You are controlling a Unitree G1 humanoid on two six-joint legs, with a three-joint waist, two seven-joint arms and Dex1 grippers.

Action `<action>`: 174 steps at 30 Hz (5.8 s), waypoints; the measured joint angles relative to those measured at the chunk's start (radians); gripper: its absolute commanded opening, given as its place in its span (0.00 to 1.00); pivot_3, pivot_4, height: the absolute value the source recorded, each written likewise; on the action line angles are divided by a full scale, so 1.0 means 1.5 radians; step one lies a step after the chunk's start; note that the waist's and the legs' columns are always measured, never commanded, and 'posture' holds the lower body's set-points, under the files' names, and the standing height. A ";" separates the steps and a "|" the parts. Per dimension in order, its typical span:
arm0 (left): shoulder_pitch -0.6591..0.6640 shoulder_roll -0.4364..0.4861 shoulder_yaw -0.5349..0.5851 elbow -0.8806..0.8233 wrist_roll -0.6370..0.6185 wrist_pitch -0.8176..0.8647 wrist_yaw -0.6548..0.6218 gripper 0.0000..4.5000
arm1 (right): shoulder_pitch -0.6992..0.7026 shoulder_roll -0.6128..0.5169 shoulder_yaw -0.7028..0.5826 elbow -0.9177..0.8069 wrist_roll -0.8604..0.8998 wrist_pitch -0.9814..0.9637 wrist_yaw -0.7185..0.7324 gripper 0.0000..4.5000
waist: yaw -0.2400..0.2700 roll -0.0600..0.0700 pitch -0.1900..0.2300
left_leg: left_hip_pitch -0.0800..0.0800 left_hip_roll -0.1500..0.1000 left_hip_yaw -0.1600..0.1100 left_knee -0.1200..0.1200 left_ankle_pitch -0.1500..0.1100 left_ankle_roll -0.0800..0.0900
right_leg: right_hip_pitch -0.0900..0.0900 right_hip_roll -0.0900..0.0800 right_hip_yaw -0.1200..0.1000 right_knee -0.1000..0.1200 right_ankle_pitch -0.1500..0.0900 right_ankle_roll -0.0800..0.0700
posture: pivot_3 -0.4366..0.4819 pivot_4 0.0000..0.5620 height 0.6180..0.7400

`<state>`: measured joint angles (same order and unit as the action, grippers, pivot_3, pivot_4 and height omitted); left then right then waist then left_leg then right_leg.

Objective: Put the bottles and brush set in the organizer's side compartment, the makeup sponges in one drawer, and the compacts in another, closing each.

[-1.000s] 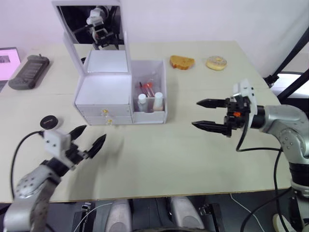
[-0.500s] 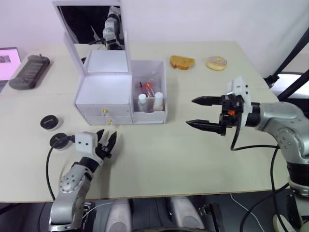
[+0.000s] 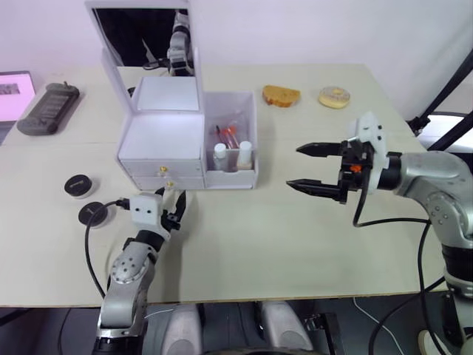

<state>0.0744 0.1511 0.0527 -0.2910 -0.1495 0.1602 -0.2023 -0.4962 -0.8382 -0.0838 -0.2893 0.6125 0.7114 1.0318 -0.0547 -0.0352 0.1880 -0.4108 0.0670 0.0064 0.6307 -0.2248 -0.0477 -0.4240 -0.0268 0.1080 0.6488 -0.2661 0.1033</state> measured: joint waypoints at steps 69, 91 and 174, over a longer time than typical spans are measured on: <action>0.462 0.076 0.224 -0.253 -0.273 -0.035 -0.200 0.98 | -0.072 0.016 0.058 0.162 -0.040 -0.072 0.091 1.00 | -0.011 0.000 0.000 | -0.001 0.000 0.001 0.001 -0.003 0.005 | -0.001 -0.001 0.000 -0.002 -0.001 0.000 | 0.48 0.27 1.00; 0.179 0.476 0.532 0.431 -0.290 -0.147 -0.477 0.98 | 0.060 -0.055 -0.090 0.506 -0.147 -0.385 0.126 1.00 | -0.016 0.001 0.000 | 0.001 0.001 0.007 -0.001 -0.003 0.005 | -0.003 -0.002 0.002 -0.001 -0.001 -0.001 | 0.48 0.27 1.00; 0.000 0.441 0.296 -0.004 -0.285 0.585 -0.153 0.59 | -0.237 0.002 0.115 0.130 -0.091 -0.017 0.129 1.00 | -0.011 0.000 0.001 | 0.001 0.001 0.008 0.000 -0.003 0.005 | -0.003 -0.001 0.004 0.000 0.000 -0.001 | 0.48 0.27 1.00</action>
<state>0.0746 0.8124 0.4964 -0.2966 -0.5771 1.0382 -0.4314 -0.8515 -0.8347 0.0887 -0.0950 0.4759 0.6865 1.2246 -0.0708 -0.0345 0.1889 -0.4095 0.0691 0.0187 0.6300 -0.2291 -0.0409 -0.4292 -0.0289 0.1139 0.6493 -0.2668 0.1023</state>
